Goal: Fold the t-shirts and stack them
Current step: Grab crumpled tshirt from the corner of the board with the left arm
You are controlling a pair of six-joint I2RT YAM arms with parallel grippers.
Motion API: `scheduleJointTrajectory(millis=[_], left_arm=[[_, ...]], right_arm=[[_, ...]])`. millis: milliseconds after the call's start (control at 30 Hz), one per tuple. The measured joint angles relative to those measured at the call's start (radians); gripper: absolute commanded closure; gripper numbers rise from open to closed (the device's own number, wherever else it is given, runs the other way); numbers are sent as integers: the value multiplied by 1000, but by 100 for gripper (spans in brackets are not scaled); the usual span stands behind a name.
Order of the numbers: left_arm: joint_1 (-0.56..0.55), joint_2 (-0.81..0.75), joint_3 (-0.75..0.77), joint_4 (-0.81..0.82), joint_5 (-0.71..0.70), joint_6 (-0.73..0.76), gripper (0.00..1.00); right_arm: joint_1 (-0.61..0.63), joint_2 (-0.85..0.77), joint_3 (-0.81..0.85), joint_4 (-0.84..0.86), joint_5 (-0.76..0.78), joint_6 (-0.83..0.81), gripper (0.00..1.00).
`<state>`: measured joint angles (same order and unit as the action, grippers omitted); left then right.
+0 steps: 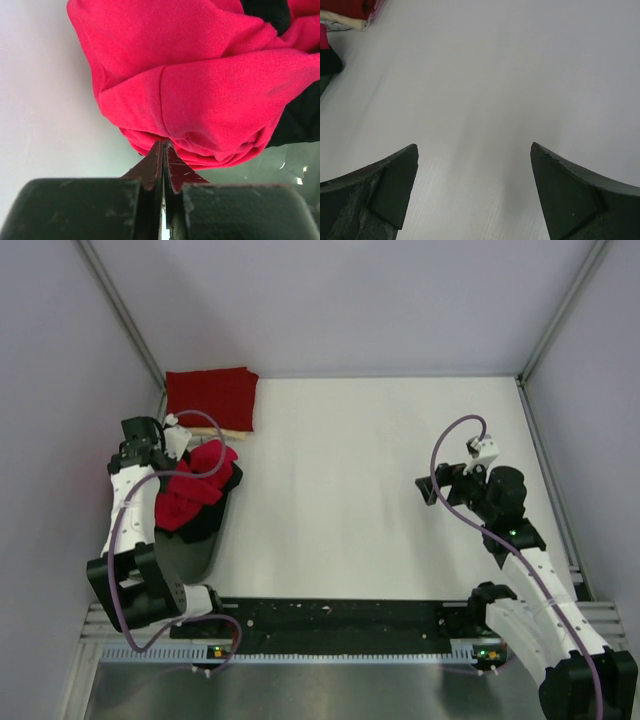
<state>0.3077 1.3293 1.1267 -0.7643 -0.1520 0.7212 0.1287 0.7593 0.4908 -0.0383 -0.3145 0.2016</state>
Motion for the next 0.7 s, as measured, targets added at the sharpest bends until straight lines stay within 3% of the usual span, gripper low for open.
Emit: scheduleJointTrajectory(millis=[67,100,133,200,333,400,533,633,667,700], left_arm=[[0,-1,-3,5,-3,1,100],[0,-8,-3,8,-1,5,88],[0,-15,-3,10,3,9,59],[0,-38,-3,2,36,36,31],[-4,-75,-5,-20,120,82,26],[-5,-84,-13,-19,165,103,27],[-14,-68,-28,-13,206,119,39],[-20,-16,-26,7,207,117,65],[-22,9,-20,6,201,113,79],[-24,32,-13,5,188,105,100]], right_arm=[[0,0,0,0,-2,0,8],[0,0,0,0,-2,0,8],[0,0,0,0,-2,0,8],[0,-1,0,0,-2,0,8],[0,-7,0,0,-4,0,8],[0,-6,0,0,-7,0,8],[0,-5,0,0,-16,0,8],[0,-5,0,-1,-21,0,8],[0,-5,0,-1,-21,0,8],[0,-5,0,-2,-21,0,8]])
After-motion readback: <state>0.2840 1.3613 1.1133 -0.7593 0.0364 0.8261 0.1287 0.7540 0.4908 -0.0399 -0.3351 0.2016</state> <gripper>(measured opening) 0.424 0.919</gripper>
